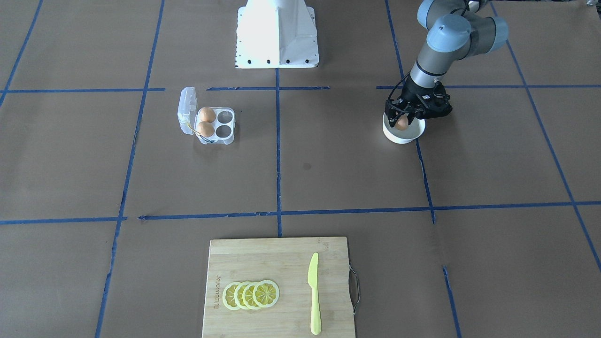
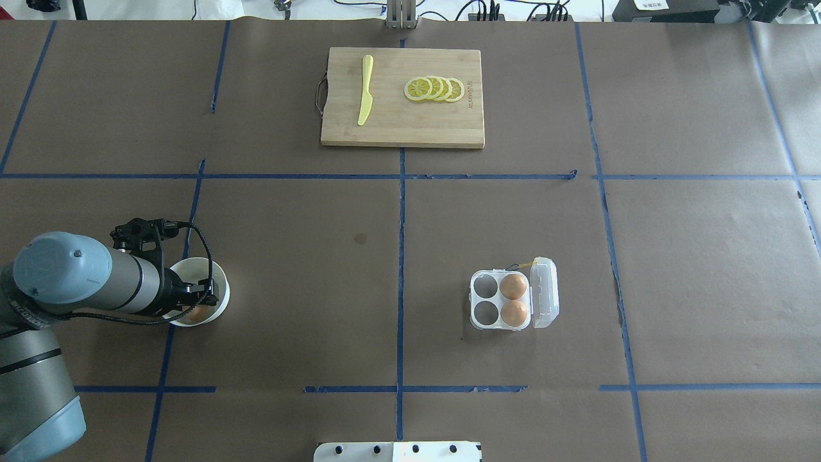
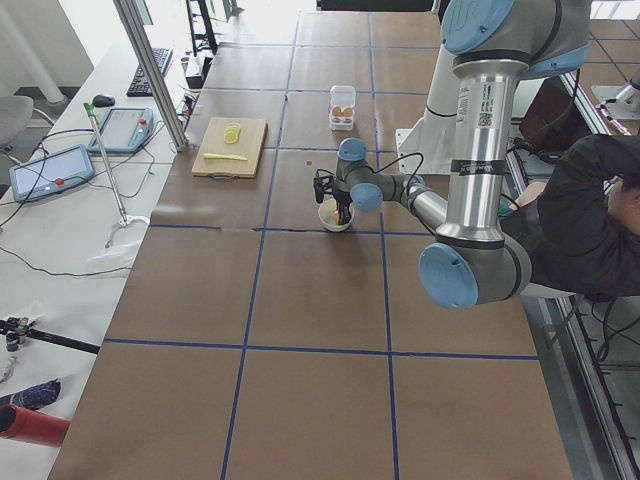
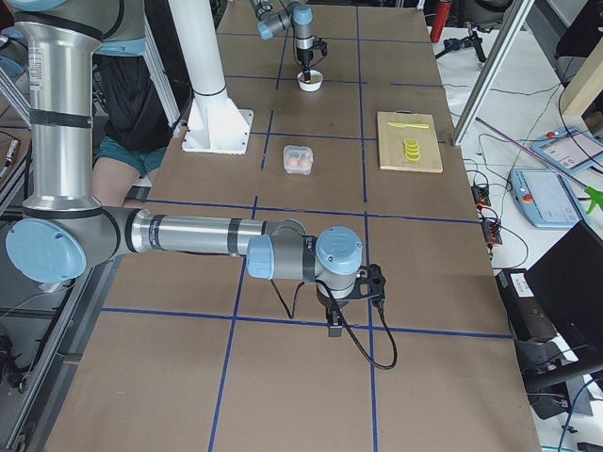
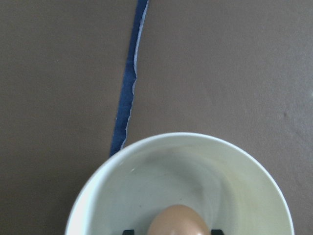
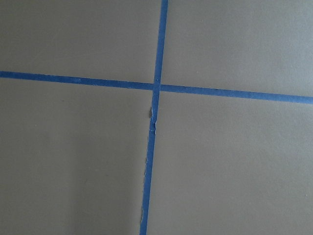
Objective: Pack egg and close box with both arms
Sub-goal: 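Lower the left gripper into the bowl and close on the brown egg, then lift the egg with the left gripper and carry it toward the carton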
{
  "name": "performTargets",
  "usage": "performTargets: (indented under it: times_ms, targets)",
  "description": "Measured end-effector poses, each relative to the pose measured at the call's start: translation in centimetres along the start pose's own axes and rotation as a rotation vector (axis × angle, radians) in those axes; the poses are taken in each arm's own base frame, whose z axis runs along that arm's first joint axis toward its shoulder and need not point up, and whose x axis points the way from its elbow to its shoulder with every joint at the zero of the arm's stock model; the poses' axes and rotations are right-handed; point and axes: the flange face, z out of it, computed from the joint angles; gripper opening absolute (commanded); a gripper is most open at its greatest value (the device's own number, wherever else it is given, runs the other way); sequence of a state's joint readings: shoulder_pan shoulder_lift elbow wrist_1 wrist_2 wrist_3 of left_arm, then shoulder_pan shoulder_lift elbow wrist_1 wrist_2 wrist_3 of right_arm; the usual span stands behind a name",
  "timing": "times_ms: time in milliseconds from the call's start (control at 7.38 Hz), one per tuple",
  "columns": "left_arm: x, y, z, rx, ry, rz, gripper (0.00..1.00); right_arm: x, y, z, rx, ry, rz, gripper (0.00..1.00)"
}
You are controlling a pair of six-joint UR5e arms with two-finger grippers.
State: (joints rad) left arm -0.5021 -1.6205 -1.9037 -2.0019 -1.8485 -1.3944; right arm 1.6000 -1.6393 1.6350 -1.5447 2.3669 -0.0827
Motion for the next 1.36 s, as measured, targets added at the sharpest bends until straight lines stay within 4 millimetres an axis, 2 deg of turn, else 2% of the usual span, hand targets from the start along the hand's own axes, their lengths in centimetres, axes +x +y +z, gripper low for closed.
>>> performTargets:
  times_ms: [136, 407, 542, 814, 949, 1085, 1220, 1356]
  targets:
    - [0.0, 0.0, -0.1, 0.000, 0.001, 0.000, 0.00, 0.0, 0.0, 0.0, 0.000, 0.000, 0.000, 1.00]
    - [0.3, 0.1, -1.0, 0.010, 0.016, 0.003, 0.00, 0.0, 0.0, 0.0, 0.000, 0.000, 0.000, 1.00]
    - [0.3, 0.1, -2.2, 0.023, 0.029, 0.005, 0.00, 0.0, 0.0, 0.0, 0.000, -0.001, 0.001, 1.00]
    - [-0.6, 0.6, -5.5, 0.050, 0.057, 0.003, 0.00, 0.0, 0.0, 0.0, -0.001, -0.005, 0.002, 1.00]
    - [-0.4, 0.7, -7.6, 0.075, 0.088, -0.018, 0.00, -0.1, 0.0, 0.1, 0.000, -0.014, 0.003, 1.00]
    - [1.0, 0.7, -9.4, 0.097, 0.136, -0.044, 0.00, -0.2, 0.1, 0.1, 0.001, -0.027, 0.003, 1.00]
    - [3.9, 0.6, -10.7, 0.121, 0.197, -0.053, 0.00, -0.5, -0.1, -0.1, 0.005, -0.036, -0.001, 1.00]
    - [8.2, 0.7, -11.4, 0.148, 0.269, -0.049, 0.00, -1.0, -0.5, -0.6, 0.016, -0.040, -0.011, 1.00]
